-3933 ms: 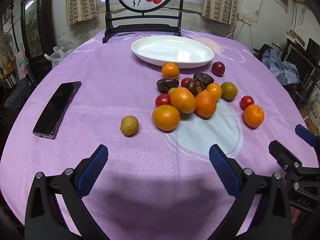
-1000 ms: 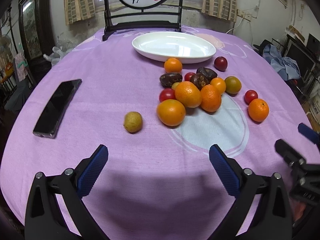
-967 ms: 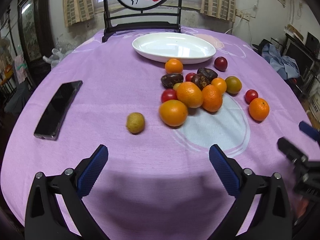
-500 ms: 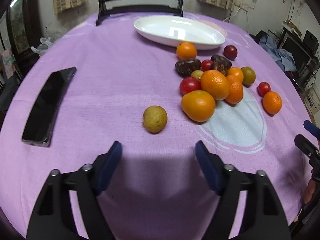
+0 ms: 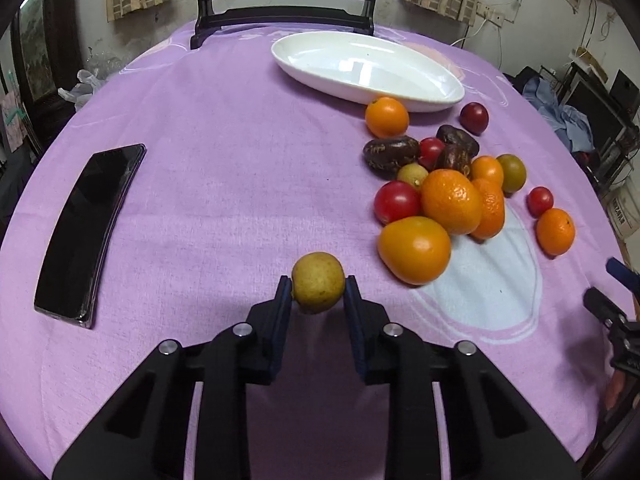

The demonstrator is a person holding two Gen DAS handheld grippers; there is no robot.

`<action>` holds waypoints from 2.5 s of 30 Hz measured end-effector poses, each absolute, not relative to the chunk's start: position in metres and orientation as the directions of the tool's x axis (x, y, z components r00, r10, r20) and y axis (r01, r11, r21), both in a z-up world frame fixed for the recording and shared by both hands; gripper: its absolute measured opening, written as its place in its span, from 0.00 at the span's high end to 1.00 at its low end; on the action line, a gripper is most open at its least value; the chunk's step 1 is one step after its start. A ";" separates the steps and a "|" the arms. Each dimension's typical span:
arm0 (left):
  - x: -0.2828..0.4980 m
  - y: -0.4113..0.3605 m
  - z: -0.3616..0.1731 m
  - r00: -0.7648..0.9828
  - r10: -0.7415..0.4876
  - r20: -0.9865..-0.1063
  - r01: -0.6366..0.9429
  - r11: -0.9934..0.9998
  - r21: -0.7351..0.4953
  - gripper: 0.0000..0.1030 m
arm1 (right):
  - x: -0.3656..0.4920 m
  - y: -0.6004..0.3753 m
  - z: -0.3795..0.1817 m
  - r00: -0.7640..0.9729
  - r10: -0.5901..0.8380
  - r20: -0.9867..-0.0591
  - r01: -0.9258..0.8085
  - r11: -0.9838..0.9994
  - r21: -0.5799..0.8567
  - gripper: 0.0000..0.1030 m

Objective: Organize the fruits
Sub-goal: 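Grasp the small yellow lime with the left tool while the right tool approaches the tangerine, then carry the lime to the white plate with the left tool while the right tool carries the tangerine there, then release both fruits onto the plate and pull both tools back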

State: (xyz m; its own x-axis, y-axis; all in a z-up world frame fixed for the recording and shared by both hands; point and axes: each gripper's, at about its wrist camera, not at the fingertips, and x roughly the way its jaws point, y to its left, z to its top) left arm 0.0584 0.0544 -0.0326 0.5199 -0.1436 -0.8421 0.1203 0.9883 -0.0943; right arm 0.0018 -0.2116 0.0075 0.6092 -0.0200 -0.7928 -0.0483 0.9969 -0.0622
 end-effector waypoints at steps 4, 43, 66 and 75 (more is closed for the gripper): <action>0.052 0.058 -0.031 0.525 -0.158 -0.836 0.120 0.987 -0.111 0.75 | 0.024 -0.201 -0.001 0.576 -0.040 -0.816 -0.075 0.992 -0.101 0.03; 0.119 0.017 0.057 0.646 -0.204 -0.736 0.271 0.962 -0.028 0.75 | 0.097 -0.173 0.085 0.666 0.153 -0.730 -0.205 0.979 0.018 0.57; 0.293 -0.001 0.003 0.556 -0.030 -0.831 0.117 0.992 0.042 0.34 | 0.261 -0.146 0.025 0.531 0.195 -0.825 -0.176 0.977 0.118 0.41; 0.240 0.004 0.025 0.579 -0.030 -0.815 0.126 0.991 0.053 0.20 | 0.205 -0.176 0.045 0.563 0.207 -0.800 -0.173 0.976 0.131 0.36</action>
State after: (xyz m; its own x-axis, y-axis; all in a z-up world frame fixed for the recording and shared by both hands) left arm 0.2398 0.0038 0.0253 0.5794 -0.0297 -0.8145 0.1260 0.9906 0.0535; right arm 0.2054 -0.1763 0.0453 0.5630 0.2072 -0.8001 -0.1732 0.9761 0.1309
